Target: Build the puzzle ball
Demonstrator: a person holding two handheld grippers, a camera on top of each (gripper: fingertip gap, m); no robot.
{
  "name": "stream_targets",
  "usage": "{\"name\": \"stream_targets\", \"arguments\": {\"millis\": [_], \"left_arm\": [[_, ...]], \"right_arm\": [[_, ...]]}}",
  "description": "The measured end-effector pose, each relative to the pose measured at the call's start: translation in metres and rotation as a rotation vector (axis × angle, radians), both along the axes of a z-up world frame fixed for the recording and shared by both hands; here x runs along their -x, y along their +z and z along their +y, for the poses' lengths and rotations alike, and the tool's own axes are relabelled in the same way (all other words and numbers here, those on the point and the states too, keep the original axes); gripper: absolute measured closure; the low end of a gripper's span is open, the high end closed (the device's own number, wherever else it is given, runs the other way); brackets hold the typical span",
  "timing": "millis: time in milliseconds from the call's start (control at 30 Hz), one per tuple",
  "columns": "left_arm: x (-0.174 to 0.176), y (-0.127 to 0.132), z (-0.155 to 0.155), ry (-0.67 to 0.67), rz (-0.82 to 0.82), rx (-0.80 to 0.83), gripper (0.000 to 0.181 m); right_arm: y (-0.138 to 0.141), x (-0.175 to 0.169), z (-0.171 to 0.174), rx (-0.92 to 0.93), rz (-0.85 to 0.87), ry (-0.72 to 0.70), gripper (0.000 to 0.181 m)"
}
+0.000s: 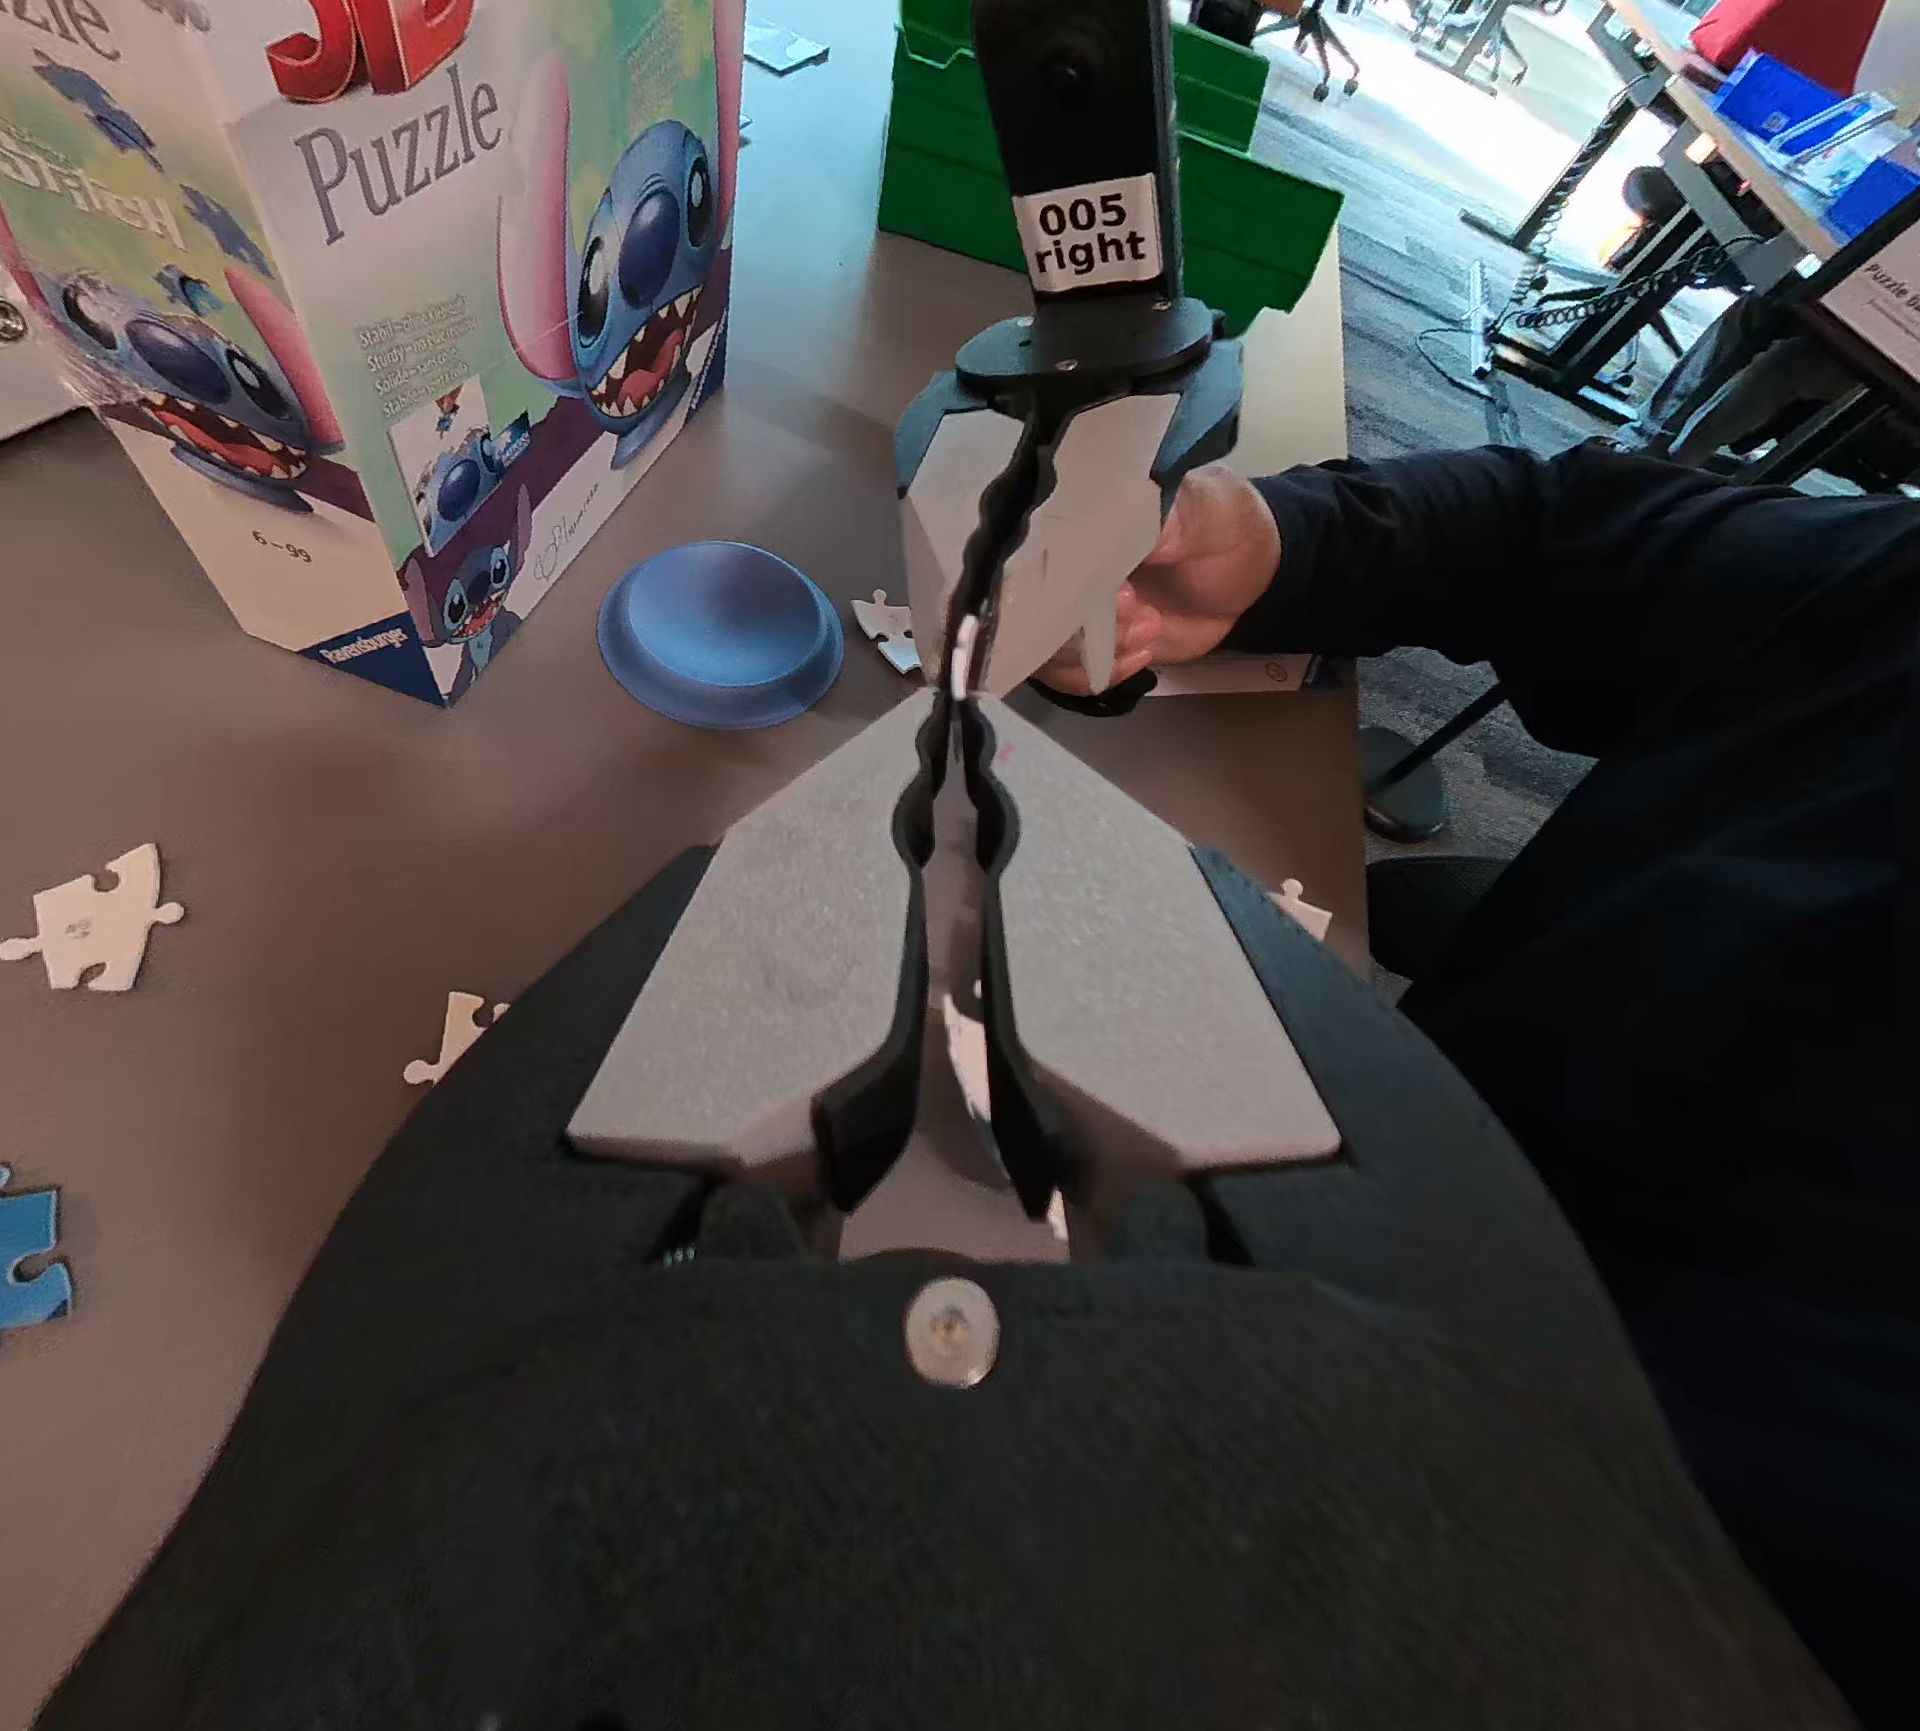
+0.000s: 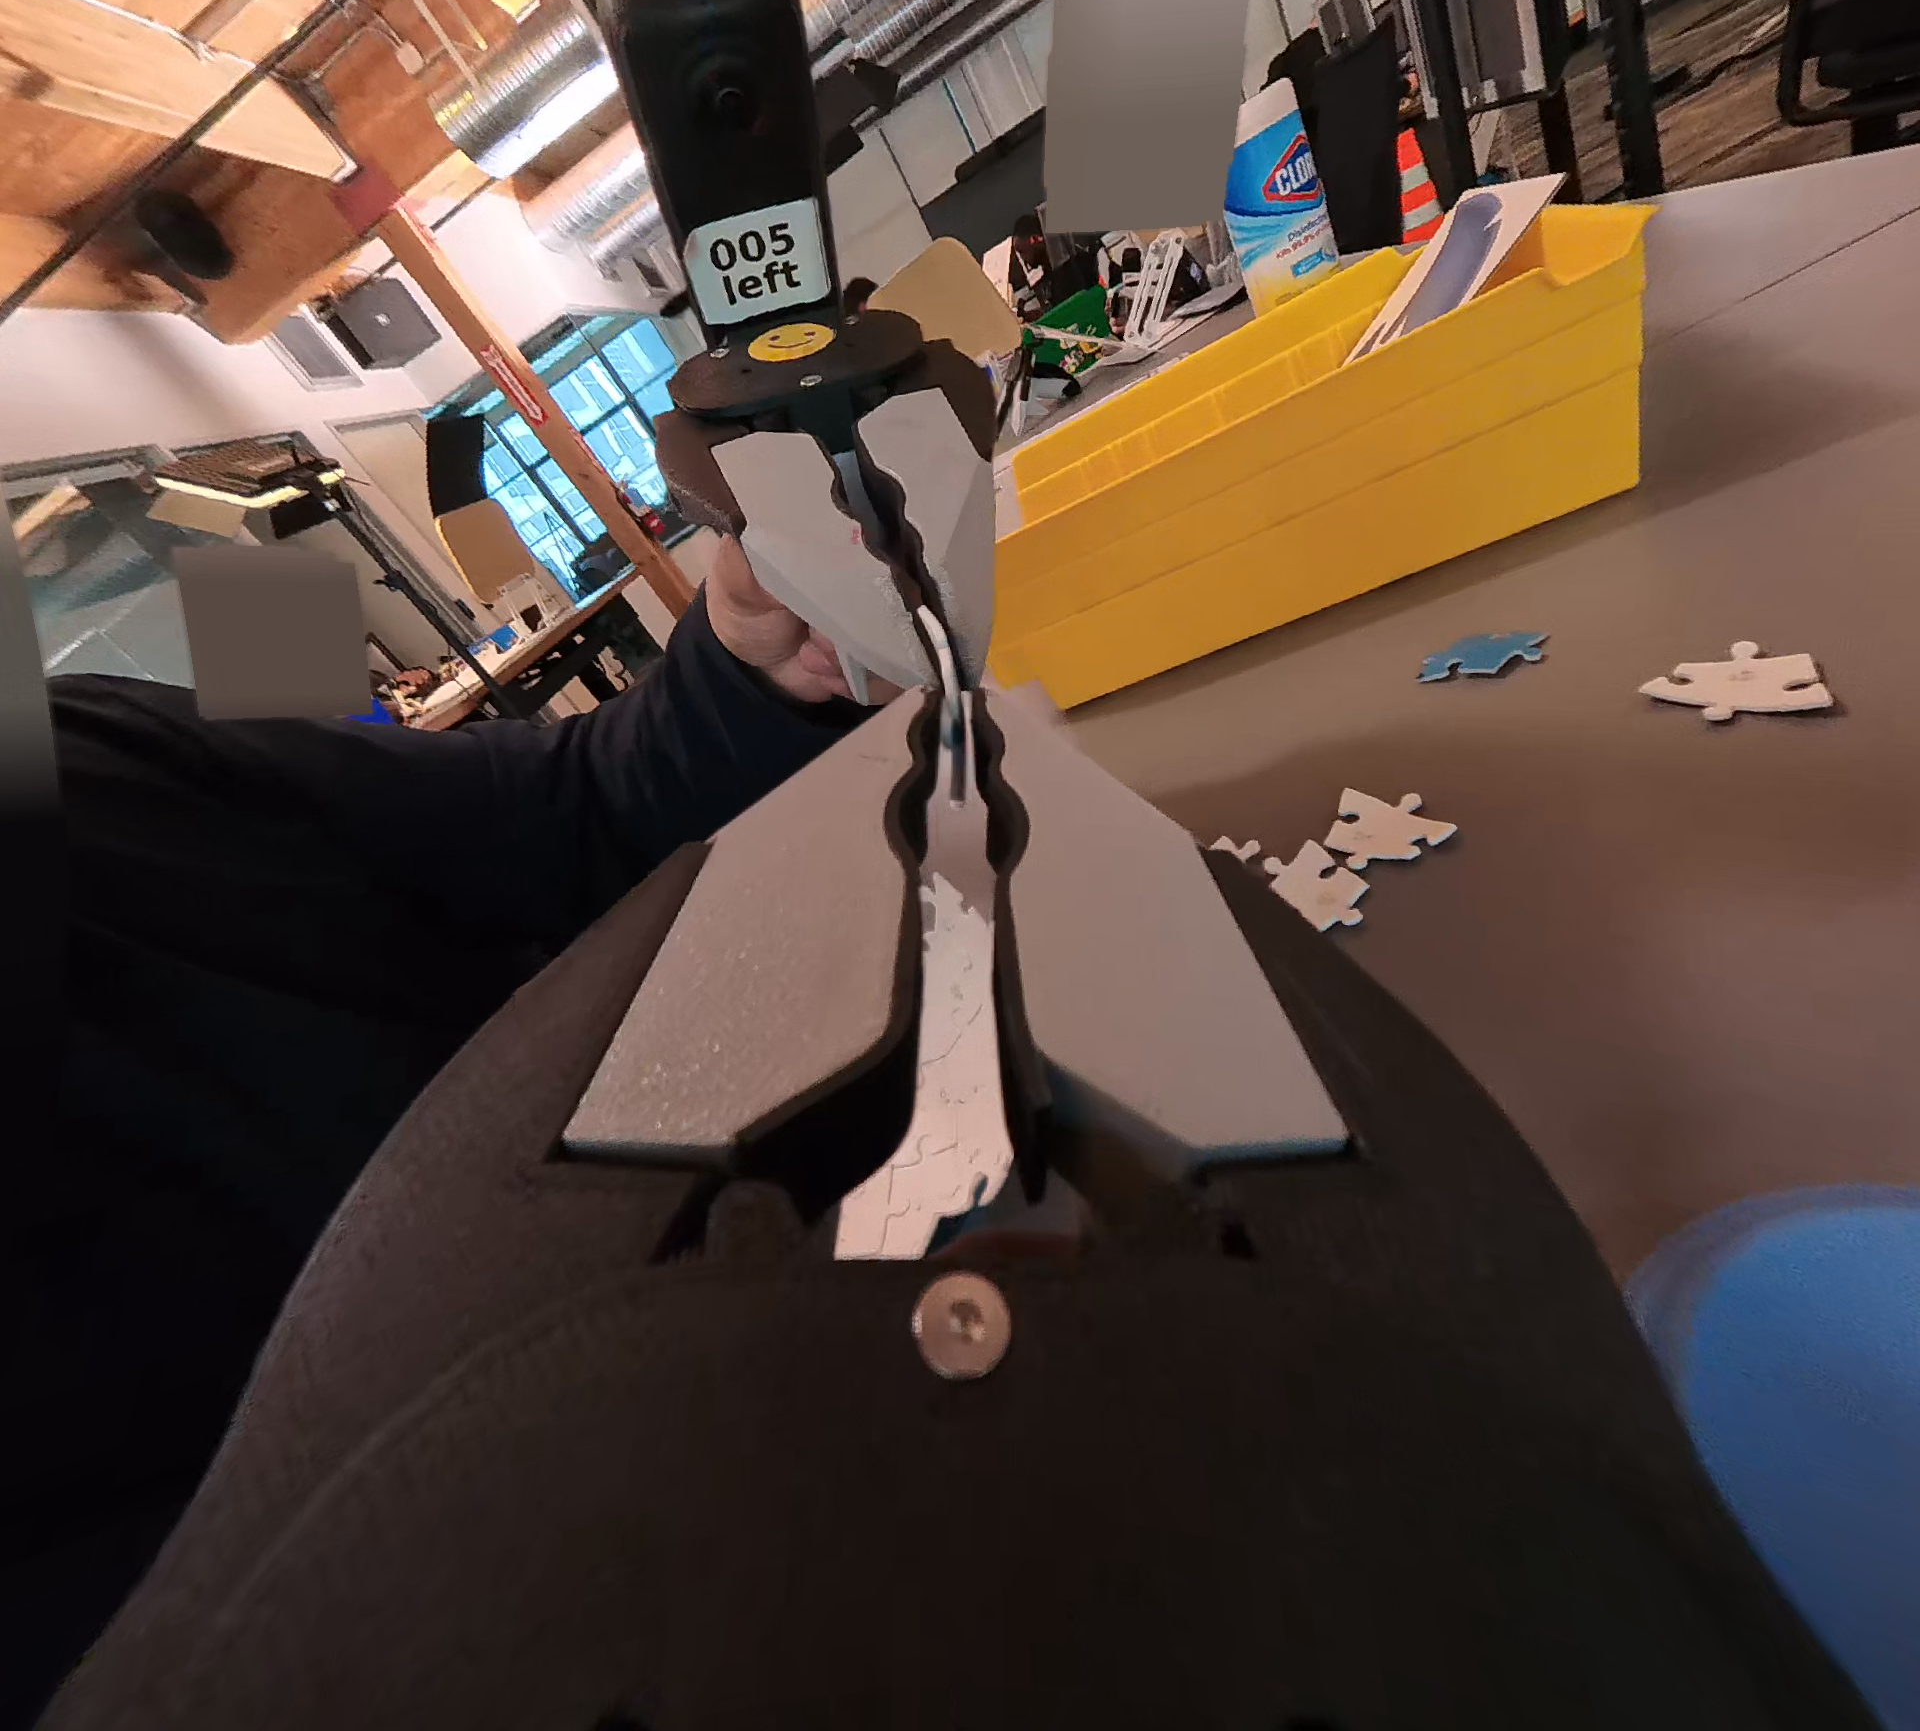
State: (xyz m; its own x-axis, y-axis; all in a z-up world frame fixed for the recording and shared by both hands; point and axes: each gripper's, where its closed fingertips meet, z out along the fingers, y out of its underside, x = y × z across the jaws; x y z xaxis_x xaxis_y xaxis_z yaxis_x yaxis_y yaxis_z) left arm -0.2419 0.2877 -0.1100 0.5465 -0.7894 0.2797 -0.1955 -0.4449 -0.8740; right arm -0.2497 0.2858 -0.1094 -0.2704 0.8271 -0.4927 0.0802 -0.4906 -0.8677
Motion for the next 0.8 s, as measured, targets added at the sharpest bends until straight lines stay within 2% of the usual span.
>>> {"name": "stream_targets", "arguments": {"millis": [167,333,467,600,633,700,800], "left_arm": [[0.005,-0.003,0.002,-0.001,0.046,0.029,0.181],[0.007,-0.01,0.001,-0.013,0.085,0.071,0.181],[0.001,-0.017,-0.002,-0.04,0.131,0.076,0.181],[0.001,-0.029,-0.009,-0.068,0.209,0.103,0.181],[0.003,-0.035,-0.012,-0.071,0.235,0.135,0.178],[0.013,-0.05,-0.015,-0.047,0.296,0.182,0.152],[0.018,-0.069,-0.029,-0.063,0.314,0.252,0.152]], "right_arm": [[0.004,-0.009,0.019,-0.007,-0.002,-0.05,0.171],[-0.009,-0.005,0.011,-0.112,-0.093,-0.028,0.167],[-0.024,0.0,-0.002,-0.157,-0.158,0.031,0.18],[-0.035,-0.001,-0.009,-0.194,-0.199,0.084,0.181],[-0.039,-0.001,-0.01,-0.192,-0.209,0.092,0.181],[-0.047,0.0,-0.009,-0.187,-0.228,0.101,0.181],[-0.059,-0.001,-0.01,-0.192,-0.257,0.124,0.181]]}}
